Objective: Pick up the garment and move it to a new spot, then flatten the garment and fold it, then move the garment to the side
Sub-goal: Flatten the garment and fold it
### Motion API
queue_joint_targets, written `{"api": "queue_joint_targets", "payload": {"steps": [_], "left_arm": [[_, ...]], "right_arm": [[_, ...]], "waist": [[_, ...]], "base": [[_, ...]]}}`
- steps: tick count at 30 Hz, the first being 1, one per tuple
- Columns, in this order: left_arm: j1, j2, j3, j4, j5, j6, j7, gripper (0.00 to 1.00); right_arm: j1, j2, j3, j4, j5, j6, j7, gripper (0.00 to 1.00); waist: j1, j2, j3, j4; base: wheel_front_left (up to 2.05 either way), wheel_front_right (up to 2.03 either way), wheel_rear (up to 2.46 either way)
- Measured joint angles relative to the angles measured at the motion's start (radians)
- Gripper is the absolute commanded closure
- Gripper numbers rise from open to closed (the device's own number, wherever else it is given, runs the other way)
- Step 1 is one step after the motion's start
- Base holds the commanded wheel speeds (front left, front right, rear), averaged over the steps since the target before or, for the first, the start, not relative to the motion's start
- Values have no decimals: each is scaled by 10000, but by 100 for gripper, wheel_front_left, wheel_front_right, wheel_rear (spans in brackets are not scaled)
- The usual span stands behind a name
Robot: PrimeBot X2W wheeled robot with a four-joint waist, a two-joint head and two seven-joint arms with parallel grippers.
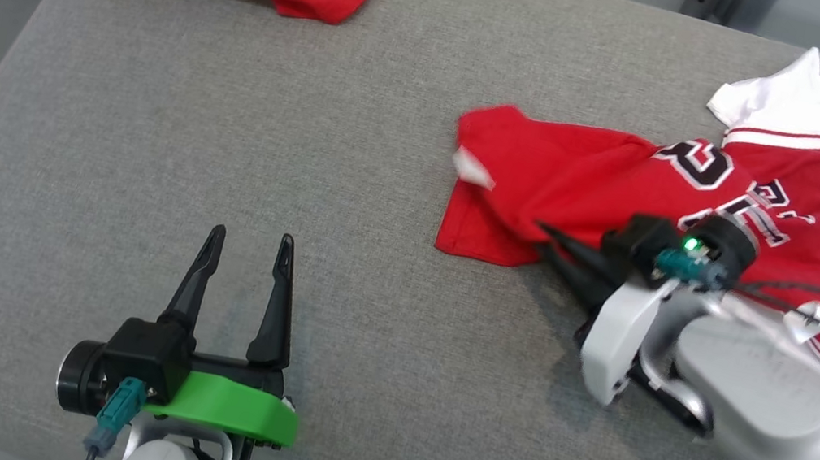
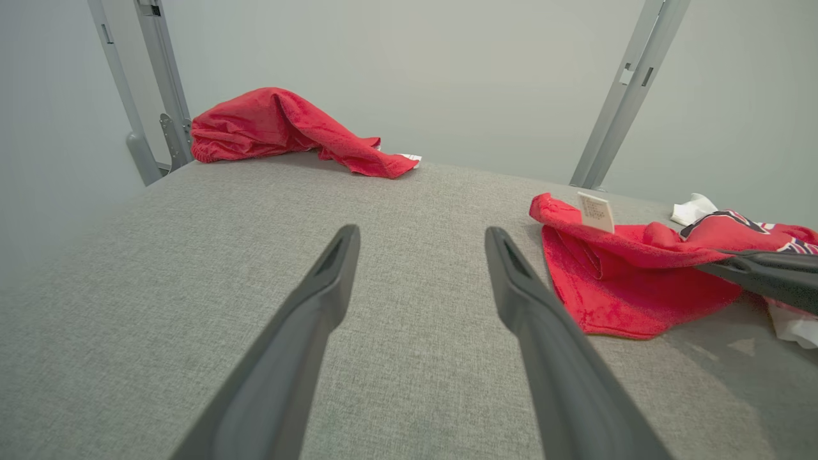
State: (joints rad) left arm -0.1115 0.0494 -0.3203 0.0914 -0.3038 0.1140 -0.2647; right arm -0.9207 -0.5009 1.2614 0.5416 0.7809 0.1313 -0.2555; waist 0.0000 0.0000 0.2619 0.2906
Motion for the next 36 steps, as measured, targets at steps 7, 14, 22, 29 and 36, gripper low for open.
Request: {"api": "queue_joint_targets", "payload": {"steps": [7, 14, 22, 29, 36], "left_arm": [[71, -2, 192, -12, 150, -130, 2, 0], [91, 0, 351, 65, 259, -221, 2, 0], [145, 0, 485, 276, 330, -307, 2, 0], [228, -2, 562, 456, 332, -334, 2, 0], [321, -2, 633, 433, 332, -336, 2, 0]], "right_arm": [[2008, 968, -224, -330, -428, -4, -61, 100], [3216, 1661, -815, -608, -823, -6, -71, 100], [3725, 2082, -569, -677, -1139, -8, -73, 75], [4517, 2173, -2341, -1356, -1413, -6, -73, 0], [6146, 1801, -5601, -1707, -2023, -6, -73, 0]], "waist": [[-1, 0, -249, -585], [0, 0, -435, -1054], [-1, 0, -633, -1569], [-1, 0, -807, -2030], [-1, 0, -976, -2330]], "base": [[0, 0, 0], [0, 0, 0], [0, 0, 0], [0, 0, 0], [0, 0, 0]]}}
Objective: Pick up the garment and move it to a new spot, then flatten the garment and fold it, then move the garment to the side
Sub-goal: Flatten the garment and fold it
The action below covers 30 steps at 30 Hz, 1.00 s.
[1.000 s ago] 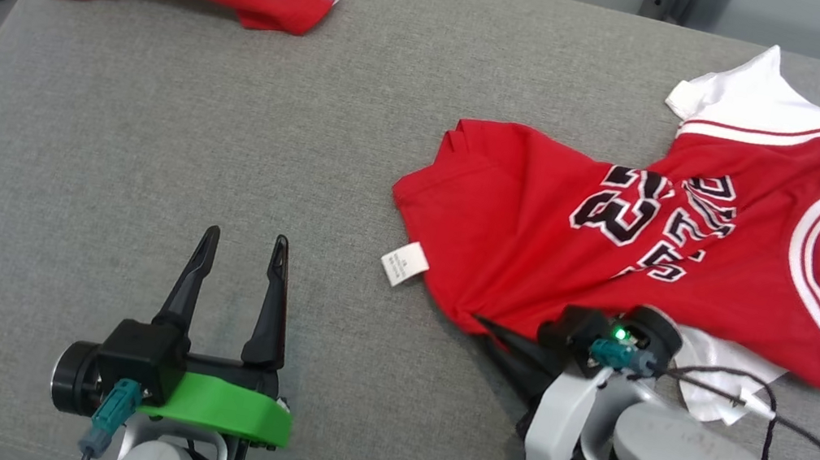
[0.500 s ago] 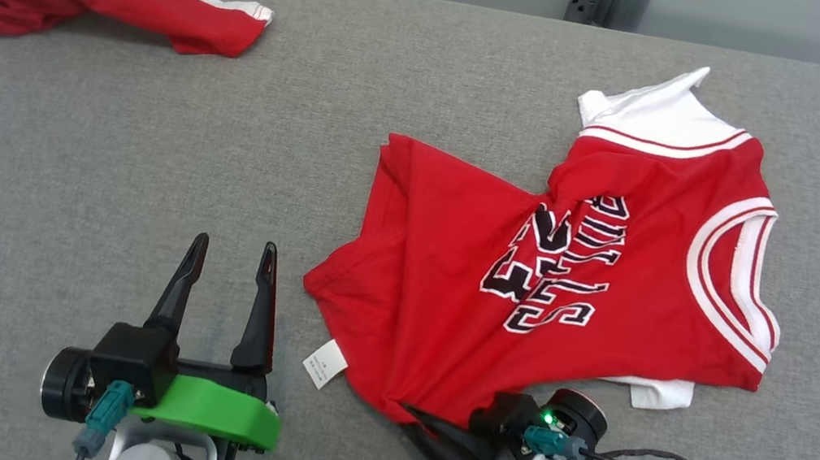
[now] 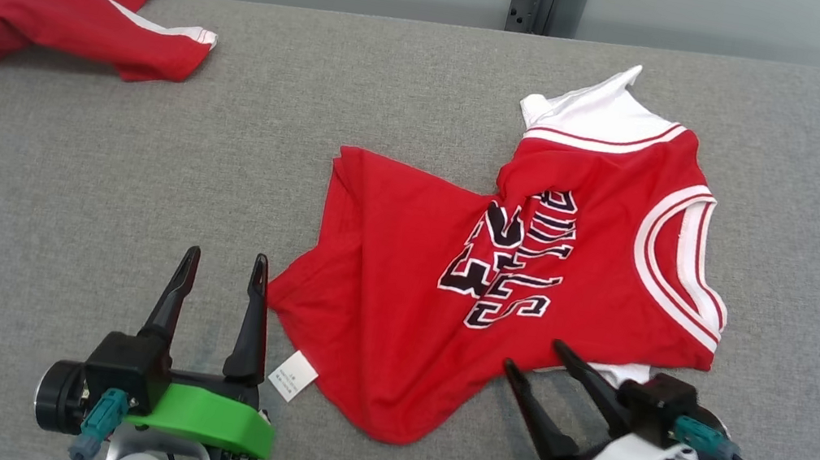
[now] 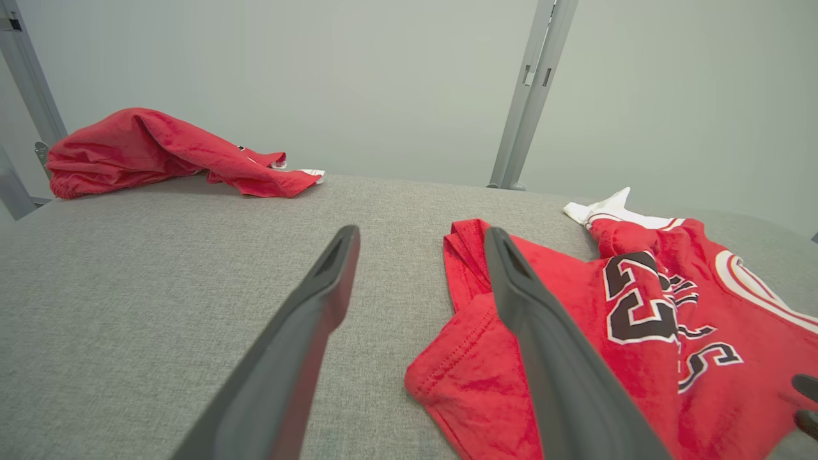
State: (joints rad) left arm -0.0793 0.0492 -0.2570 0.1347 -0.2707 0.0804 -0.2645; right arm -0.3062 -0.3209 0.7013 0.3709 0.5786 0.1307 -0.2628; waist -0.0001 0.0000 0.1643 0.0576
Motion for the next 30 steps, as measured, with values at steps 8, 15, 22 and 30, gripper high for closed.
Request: {"api": "queue_joint_targets", "payload": {"steps": [8, 15, 22, 30], "left_arm": [[74, 0, -65, -59, 0, -10, 0, 0], [83, 0, -151, -42, 2, -31, 0, 0], [252, 0, -48, -38, 2, -27, 0, 0], [400, 0, 73, -65, 56, -23, 0, 0]], "right_arm": [[1325, 439, -2205, 1185, -648, 0, -2, 0], [1213, 989, -3639, 1971, -1208, 4, -4, 0], [1087, 1160, -4036, 2443, -1425, 2, 0, 96], [714, 1070, -3754, 2800, -1041, 4, 2, 100]], "waist": [[0, 0, -77, -47], [0, 0, -106, 152], [0, 0, -227, 303], [0, 0, -292, -111]], "base": [[0, 0, 0], [0, 0, 0], [0, 0, 0], [0, 0, 0]]}}
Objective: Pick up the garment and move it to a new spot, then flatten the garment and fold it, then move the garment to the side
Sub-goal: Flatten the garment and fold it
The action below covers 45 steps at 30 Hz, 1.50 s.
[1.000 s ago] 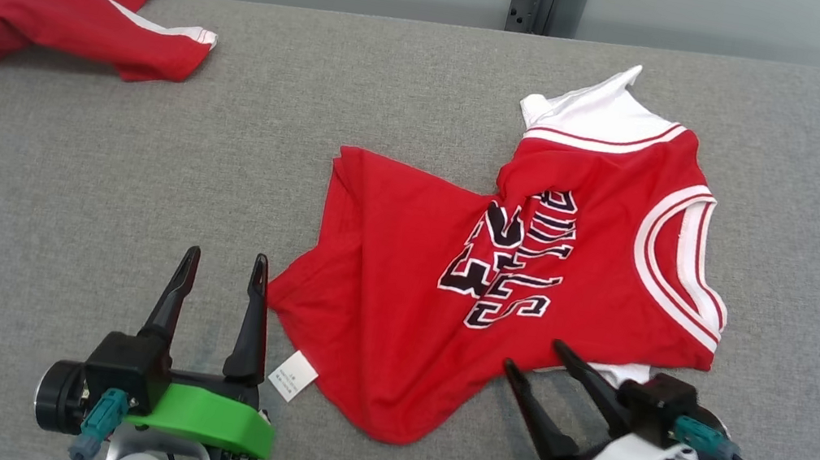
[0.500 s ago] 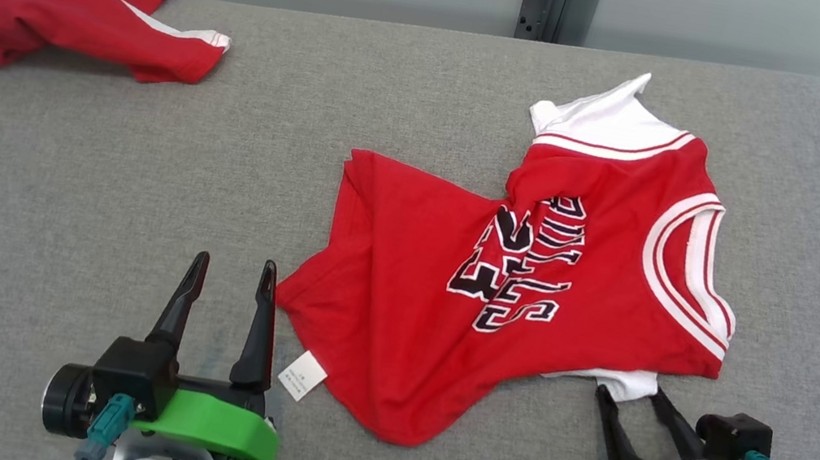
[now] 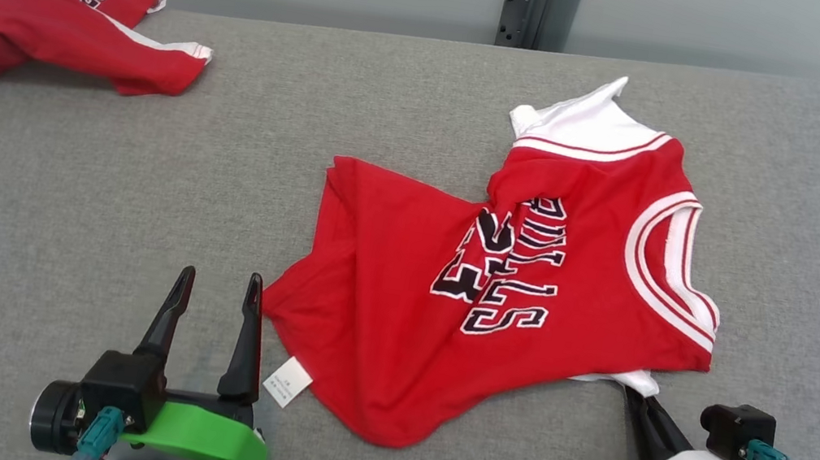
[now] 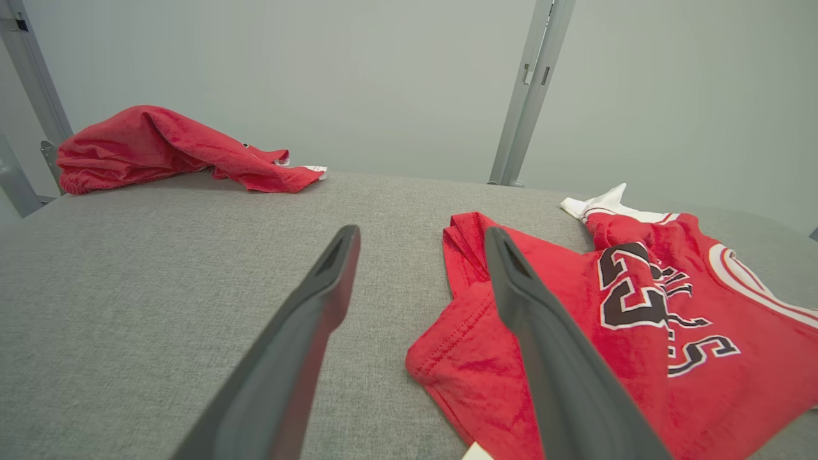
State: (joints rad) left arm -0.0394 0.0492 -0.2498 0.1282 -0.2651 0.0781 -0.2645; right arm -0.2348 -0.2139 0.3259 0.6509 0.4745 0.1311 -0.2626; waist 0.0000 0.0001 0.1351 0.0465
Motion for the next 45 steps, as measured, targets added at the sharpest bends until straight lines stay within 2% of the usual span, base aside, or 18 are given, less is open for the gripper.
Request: {"api": "queue_joint_targets", "payload": {"steps": [7, 12, 13, 14, 15, 20, 25, 28, 31, 34, 40, 45], "left_arm": [[65, 0, 155, -73, -2, 4, 0, 0], [45, 0, 174, -109, -2, 6, 0, 0], [35, 0, 167, -109, -2, 6, 0, 0], [31, 0, 169, -109, 0, 6, 0, 0], [28, 0, 167, -109, 0, 4, 0, 0], [-25, 0, 232, -104, 21, -4, 0, 0], [-23, 0, 301, -102, 25, -40, 0, 0], [-29, -2, 238, -92, 21, -73, 0, 0], [-57, 0, 180, -115, -13, -69, 0, 0], [-130, 0, 107, -146, -58, -59, 0, 0], [-354, -2, -71, -174, -150, 17, 0, 0], [-463, 0, -151, -203, -159, 27, 0, 0]], "right_arm": [[732, -832, 84, -991, 98, 0, 328, 100], [1119, -1235, -616, -1615, -19, 0, 740, 100], [1151, -1250, -782, -1668, -52, 0, 830, 93], [1211, -1246, -918, -1718, -115, 0, 928, 22], [1289, -1223, -1016, -1755, -163, 0, 1007, 0], [1640, -1158, -1511, -2098, -299, 0, 1269, 0], [1908, -1425, -2617, -2767, -644, -4, 1237, 0], [1749, -1417, -2602, -3459, -842, -4, 1446, 0], [1165, -1526, -2261, -3994, -1101, -4, 1954, 0], [408, -1797, -1624, -3981, -1218, -4, 2537, 0], [-1225, -2429, -63, -2637, -1104, -4, 3603, 0], [-2567, -2723, 1108, -1327, -775, -4, 4040, 0]], "waist": [[0, 0, 16, -686], [0, 0, 89, -1207], [0, 0, 108, -1292], [0, 0, 131, -1373], [0, 0, 152, -1433], [0, 0, 239, -1554], [0, 0, 190, -1460], [0, 0, 174, -1332], [0, 0, 179, -1142], [0, 0, 213, -924], [0, 0, 364, -348], [0, 0, 587, 125]], "base": [[0, 0, 0], [0, 0, 0], [0, 0, 0], [0, 0, 0], [0, 0, 0], [0, 0, 0], [0, 0, 0], [0, 0, 0], [0, 0, 0], [0, 0, 0], [0, 0, 0], [0, 0, 0]]}}
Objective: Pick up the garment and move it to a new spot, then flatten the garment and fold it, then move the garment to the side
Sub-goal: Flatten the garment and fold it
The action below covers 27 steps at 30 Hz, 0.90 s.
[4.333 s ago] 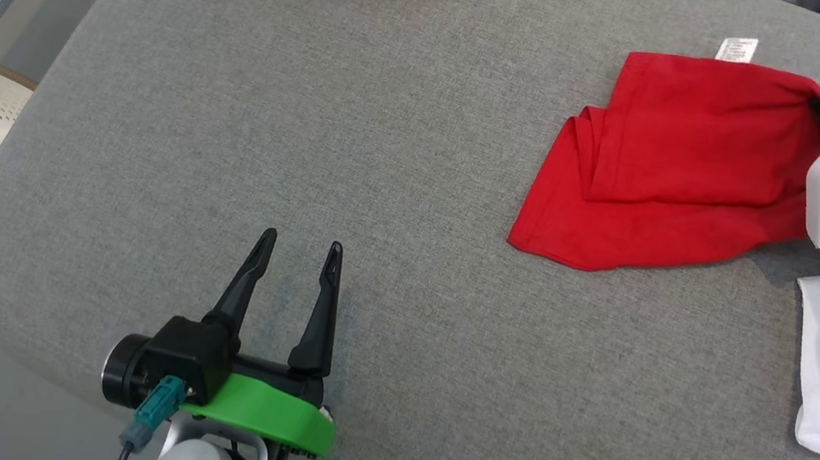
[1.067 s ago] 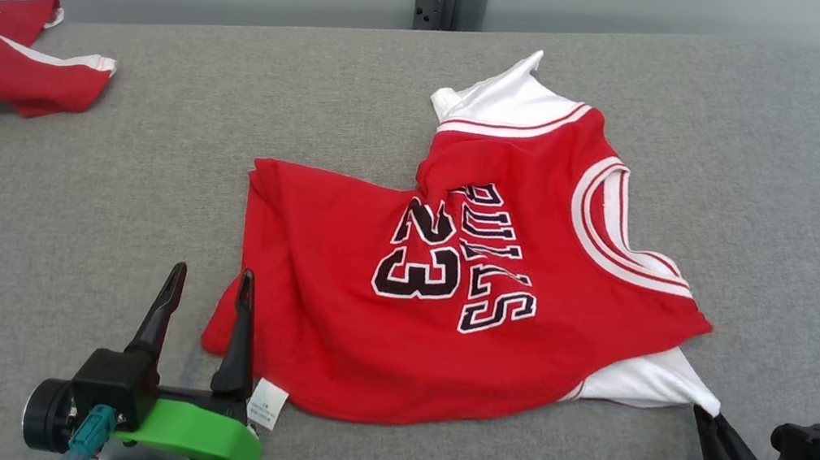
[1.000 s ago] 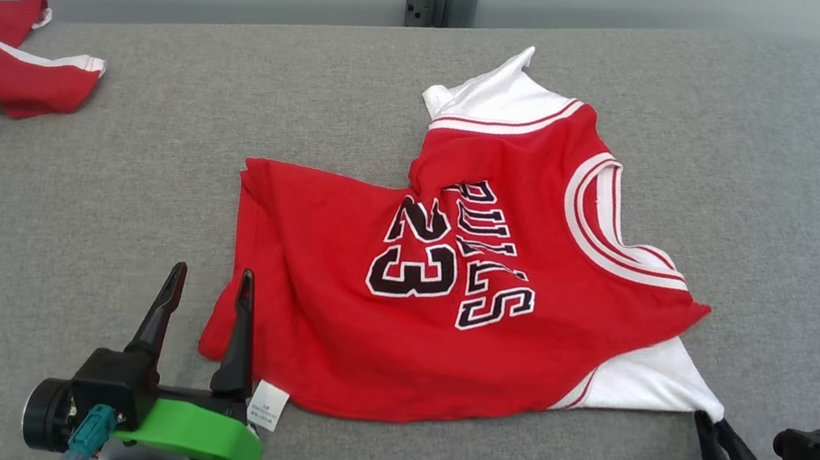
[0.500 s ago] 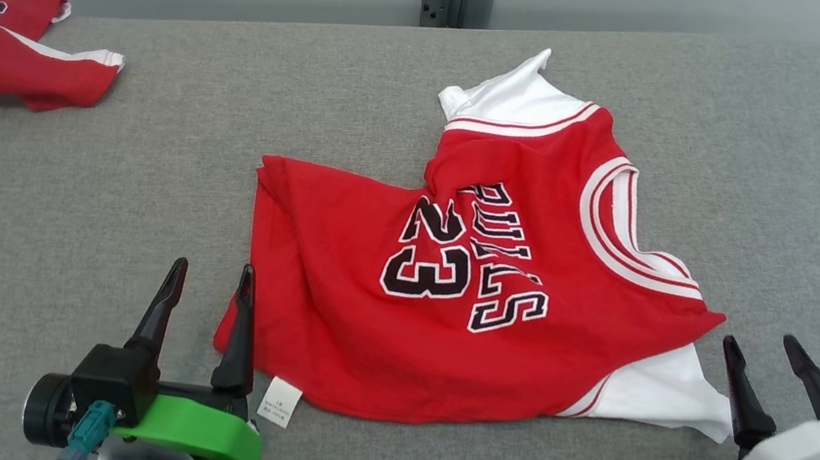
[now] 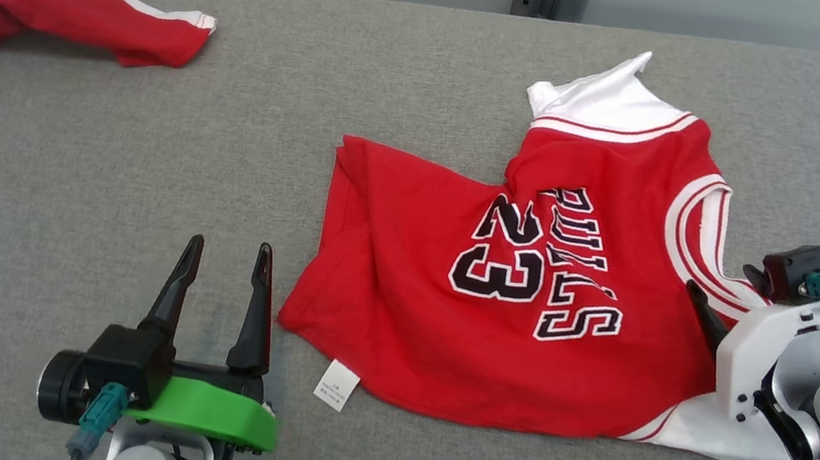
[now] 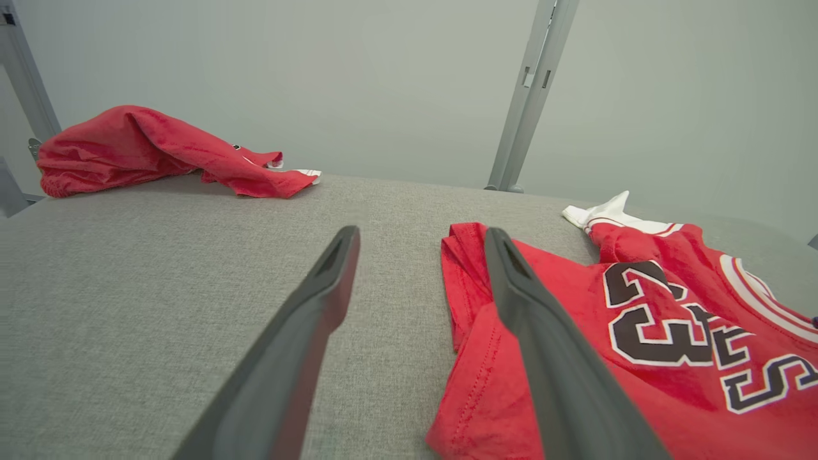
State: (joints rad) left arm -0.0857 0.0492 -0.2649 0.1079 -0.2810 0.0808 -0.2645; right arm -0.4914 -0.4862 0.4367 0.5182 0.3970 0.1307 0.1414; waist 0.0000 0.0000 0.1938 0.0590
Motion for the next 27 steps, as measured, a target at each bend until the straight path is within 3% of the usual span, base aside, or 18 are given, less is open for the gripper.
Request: {"api": "queue_joint_targets", "payload": {"steps": [8, 9, 10, 12, 19, 27], "left_arm": [[-221, 0, -153, -56, -105, 63, 0, 0], [-238, 0, -167, -63, -127, 77, 0, 0], [-255, 0, -157, -67, -151, 82, 0, 0], [-302, 0, -159, -84, -173, 90, 0, 0], [-372, 0, -268, -96, -236, 117, 0, 0], [-421, 0, -420, -81, -249, 136, 0, 0]], "right_arm": [[-1517, -148, 1243, 2050, 947, 2, 420, 0], [-1659, -165, 1381, 2201, 1062, 2, 422, 4], [-1794, -194, 1538, 2326, 1145, 2, 422, 63], [-2099, -288, 1864, 2541, 1350, 8, 420, 100], [-3317, -568, 2226, 3411, 1300, 10, -591, 100], [-4741, -282, 2155, 5016, 637, 10, -1338, 100]], "waist": [[0, 0, 475, 714], [0, 0, 532, 796], [0, 0, 586, 872], [0, 0, 705, 1012], [0, 0, 1004, 1386], [0, 0, 1164, 1848]], "base": [[0, 0, 0], [0, 0, 0], [0, 0, 0], [0, 0, 0], [0, 0, 0], [0, 0, 0]]}}
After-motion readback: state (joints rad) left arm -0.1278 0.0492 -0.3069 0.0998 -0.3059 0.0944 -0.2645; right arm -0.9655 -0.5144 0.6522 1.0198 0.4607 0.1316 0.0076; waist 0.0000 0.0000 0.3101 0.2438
